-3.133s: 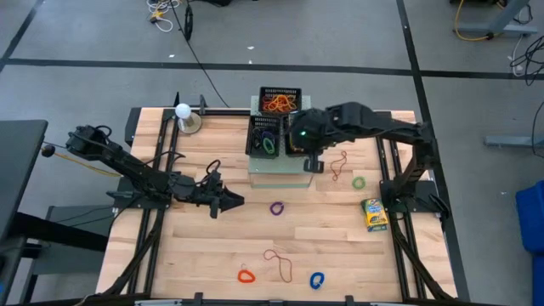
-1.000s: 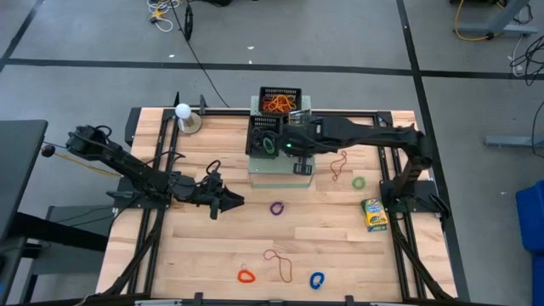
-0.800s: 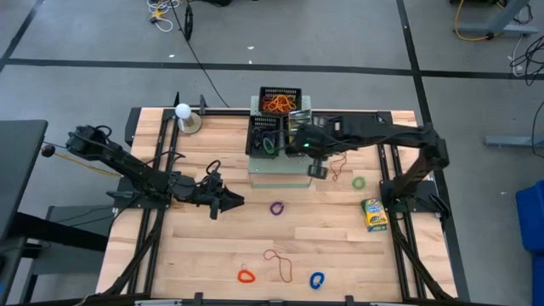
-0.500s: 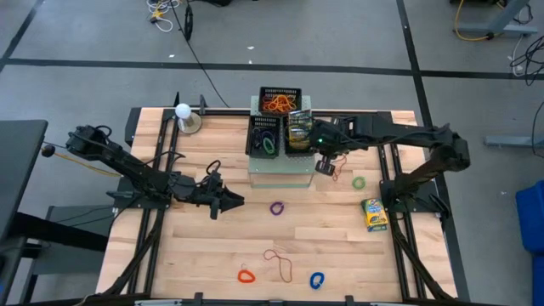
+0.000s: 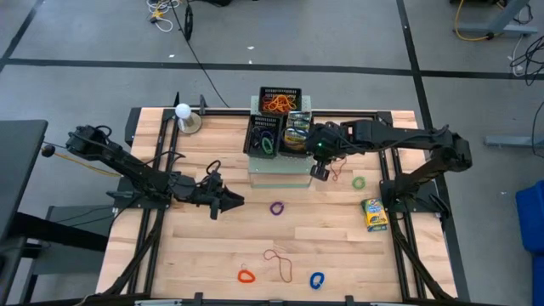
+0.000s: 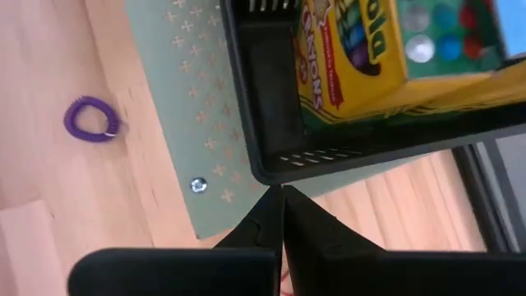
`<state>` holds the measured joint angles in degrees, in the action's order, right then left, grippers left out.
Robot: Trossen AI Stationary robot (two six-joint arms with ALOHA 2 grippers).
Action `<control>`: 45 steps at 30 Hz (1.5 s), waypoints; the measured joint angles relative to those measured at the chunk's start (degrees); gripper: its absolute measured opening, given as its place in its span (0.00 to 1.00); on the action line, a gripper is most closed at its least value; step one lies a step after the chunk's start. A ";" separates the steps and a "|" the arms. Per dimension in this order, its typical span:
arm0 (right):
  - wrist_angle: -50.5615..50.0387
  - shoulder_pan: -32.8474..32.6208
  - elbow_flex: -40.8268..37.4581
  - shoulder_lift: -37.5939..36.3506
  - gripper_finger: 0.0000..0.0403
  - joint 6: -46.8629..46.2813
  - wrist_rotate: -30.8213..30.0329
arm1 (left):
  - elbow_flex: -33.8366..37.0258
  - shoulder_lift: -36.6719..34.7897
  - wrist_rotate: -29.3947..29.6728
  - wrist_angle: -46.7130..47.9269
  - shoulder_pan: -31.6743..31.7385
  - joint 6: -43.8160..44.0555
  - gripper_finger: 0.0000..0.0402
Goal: Pick & Place Office Desk Supplies
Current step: Adjust the bottom right black bin, then put the violet spiral keychain into the bottom left black bin
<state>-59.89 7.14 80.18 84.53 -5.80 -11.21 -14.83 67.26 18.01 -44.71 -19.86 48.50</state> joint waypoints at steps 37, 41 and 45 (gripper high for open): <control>24.82 -46.24 1.00 21.99 0.10 -59.29 -7.40 | 0.02 0.61 -6.29 23.14 0.02 -22.61 0.05; 25.26 -43.78 4.60 26.26 0.20 -53.70 -7.08 | 0.02 0.61 -6.00 23.19 0.09 -24.03 0.05; 27.87 -41.56 5.90 29.45 0.26 -46.77 -6.27 | 0.02 0.61 -5.98 23.52 0.09 -23.93 0.05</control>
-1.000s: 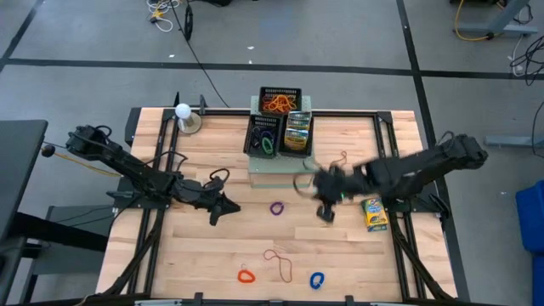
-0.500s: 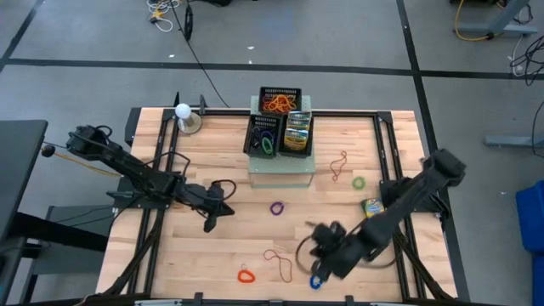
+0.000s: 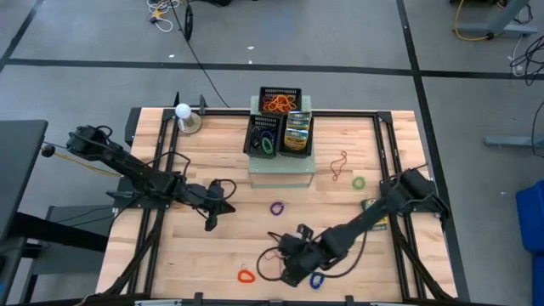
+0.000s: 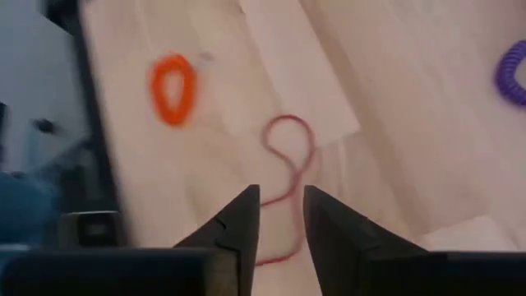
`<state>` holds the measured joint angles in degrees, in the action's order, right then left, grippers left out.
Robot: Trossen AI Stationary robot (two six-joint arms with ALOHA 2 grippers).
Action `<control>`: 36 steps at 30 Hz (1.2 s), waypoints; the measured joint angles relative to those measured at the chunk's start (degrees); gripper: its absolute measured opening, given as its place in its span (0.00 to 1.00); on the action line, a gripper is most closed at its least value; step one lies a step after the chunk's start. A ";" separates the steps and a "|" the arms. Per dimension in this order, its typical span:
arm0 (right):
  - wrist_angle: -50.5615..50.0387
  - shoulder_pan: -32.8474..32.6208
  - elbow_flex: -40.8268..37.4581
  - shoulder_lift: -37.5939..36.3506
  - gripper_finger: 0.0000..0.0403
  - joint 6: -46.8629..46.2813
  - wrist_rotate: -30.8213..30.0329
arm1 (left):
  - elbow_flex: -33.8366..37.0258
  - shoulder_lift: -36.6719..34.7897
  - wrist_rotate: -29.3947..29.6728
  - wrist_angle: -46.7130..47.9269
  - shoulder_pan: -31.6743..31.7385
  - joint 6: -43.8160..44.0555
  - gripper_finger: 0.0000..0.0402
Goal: Pick & Place Office Desk Supplies
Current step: Put the violet spiral keychain into the bottom left black bin
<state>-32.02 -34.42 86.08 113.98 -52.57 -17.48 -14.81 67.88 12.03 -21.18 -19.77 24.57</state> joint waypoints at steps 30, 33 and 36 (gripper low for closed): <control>-1.84 21.58 -0.16 8.18 0.29 38.07 9.95 | 0.00 0.02 -0.02 0.20 -0.02 3.05 0.05; -3.59 21.52 -0.12 8.86 0.27 37.06 10.41 | 0.00 0.02 -0.02 0.44 -0.02 3.09 0.05; -3.86 21.71 -0.07 8.93 0.22 36.53 10.54 | -0.02 0.02 -0.01 0.44 0.00 3.66 0.05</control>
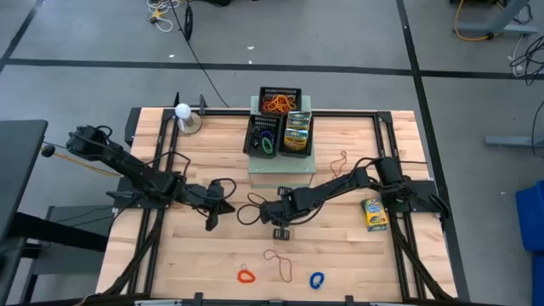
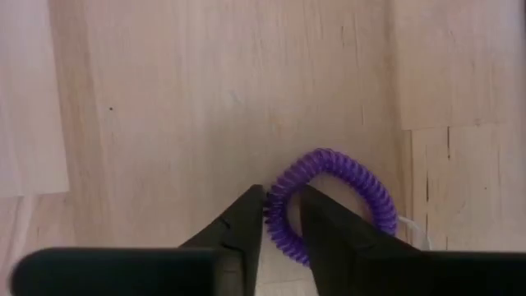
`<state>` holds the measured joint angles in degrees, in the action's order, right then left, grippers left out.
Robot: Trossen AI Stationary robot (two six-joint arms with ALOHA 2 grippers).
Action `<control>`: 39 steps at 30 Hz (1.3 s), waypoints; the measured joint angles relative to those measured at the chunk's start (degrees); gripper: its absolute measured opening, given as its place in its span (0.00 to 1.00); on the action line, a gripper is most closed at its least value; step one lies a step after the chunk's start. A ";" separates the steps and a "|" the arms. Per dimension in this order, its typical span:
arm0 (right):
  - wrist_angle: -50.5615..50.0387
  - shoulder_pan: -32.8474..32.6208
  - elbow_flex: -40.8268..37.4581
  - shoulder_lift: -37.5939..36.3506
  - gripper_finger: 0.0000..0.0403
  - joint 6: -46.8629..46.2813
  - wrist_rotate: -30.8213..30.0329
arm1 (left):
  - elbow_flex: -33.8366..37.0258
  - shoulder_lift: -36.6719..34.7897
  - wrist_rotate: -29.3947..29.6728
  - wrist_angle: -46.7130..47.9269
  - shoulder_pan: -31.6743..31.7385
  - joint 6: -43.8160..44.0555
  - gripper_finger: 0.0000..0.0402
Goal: Pick & Place Office Desk Supplies
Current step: Put the violet spiral keychain into the bottom left black bin
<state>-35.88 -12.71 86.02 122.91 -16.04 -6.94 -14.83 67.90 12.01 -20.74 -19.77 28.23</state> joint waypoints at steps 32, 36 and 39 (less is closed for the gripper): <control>-12.33 -2.45 21.49 -22.01 0.03 0.71 -8.27 | 0.00 0.02 7.71 -0.05 0.37 0.46 0.05; -11.97 -1.85 24.21 -21.97 0.03 2.44 -9.39 | 0.00 0.02 8.57 -0.05 0.37 0.48 0.05; -10.22 -0.32 25.66 -22.01 0.03 3.02 -11.34 | 0.00 0.02 8.98 -0.07 0.37 0.46 0.05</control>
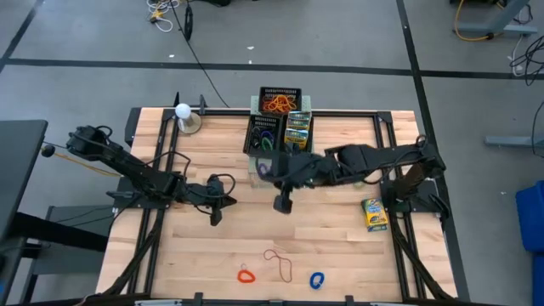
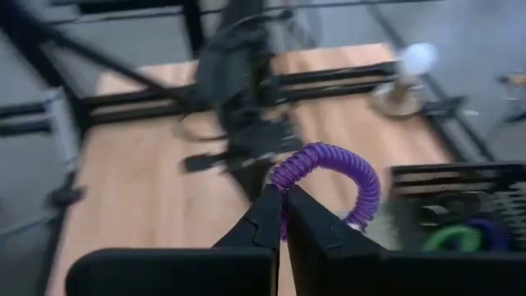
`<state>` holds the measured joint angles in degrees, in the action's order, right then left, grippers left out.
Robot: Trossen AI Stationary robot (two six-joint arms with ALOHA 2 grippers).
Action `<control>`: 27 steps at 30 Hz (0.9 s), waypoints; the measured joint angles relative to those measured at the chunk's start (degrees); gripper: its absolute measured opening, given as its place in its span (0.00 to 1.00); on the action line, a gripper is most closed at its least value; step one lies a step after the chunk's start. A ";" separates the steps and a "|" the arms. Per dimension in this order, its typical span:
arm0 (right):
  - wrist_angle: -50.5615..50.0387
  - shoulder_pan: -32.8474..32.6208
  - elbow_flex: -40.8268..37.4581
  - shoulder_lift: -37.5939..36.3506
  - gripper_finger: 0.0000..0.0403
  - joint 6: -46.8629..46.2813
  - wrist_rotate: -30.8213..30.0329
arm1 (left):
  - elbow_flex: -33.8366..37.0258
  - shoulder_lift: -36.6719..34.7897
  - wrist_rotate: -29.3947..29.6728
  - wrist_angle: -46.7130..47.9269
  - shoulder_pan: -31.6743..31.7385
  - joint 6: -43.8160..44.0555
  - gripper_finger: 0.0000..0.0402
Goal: Pick & Place Office Desk Supplies
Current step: Put the violet spiral keychain into the bottom left black bin
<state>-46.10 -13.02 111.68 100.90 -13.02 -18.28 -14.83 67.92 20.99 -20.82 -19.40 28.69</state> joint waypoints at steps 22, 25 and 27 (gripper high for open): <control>-0.57 16.15 2.66 8.43 0.03 1.34 -4.68 | 0.00 0.00 2.09 0.07 0.00 -0.13 0.05; -1.27 17.40 2.56 9.89 0.03 1.08 -4.39 | 0.00 0.00 2.51 -0.05 0.02 -0.07 0.05; -1.04 17.96 2.58 10.42 0.03 1.44 -4.43 | 0.00 0.18 2.60 -0.24 0.07 0.00 0.05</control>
<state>-47.14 4.94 114.26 111.32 -11.58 -22.71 -14.83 68.10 23.60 -21.05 -19.33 28.69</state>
